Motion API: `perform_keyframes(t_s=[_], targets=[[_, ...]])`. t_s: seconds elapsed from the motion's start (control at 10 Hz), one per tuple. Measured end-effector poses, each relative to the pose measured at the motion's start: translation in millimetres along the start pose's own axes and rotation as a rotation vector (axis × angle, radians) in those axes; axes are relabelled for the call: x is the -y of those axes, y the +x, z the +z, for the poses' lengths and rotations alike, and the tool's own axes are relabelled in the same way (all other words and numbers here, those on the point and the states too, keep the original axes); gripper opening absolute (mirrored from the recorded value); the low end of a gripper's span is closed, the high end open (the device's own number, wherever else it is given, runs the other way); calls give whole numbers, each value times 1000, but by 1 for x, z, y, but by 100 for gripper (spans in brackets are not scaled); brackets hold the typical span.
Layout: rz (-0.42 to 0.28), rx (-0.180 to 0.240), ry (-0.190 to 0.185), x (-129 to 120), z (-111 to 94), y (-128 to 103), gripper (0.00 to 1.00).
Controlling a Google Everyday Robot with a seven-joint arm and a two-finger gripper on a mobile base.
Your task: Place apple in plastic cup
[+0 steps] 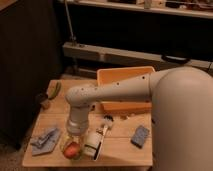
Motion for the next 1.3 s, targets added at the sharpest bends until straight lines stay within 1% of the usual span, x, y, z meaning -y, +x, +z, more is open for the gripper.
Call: perform_keyframes(t_s=[0.2,0.3,0.4,0.5,0.6,0.7,0.8,0.9,1.0,1.3], targets=[[5,8,-6,4,-2,4,0],[7,11,-10,7,-3,6,2],[9,11,-15,8,-3,6,10],[7,-4,-16,8,-1,6,22],[4,-8,-14,7,-1,5,32],[7,-10,-14,8,0,5,40],[9,-12,-14,9,0,5,52],[8,-14,-12,9,0,4,58],[8,-18,-9,9,1,4,61],[15,-20,0,10,0,4,61]])
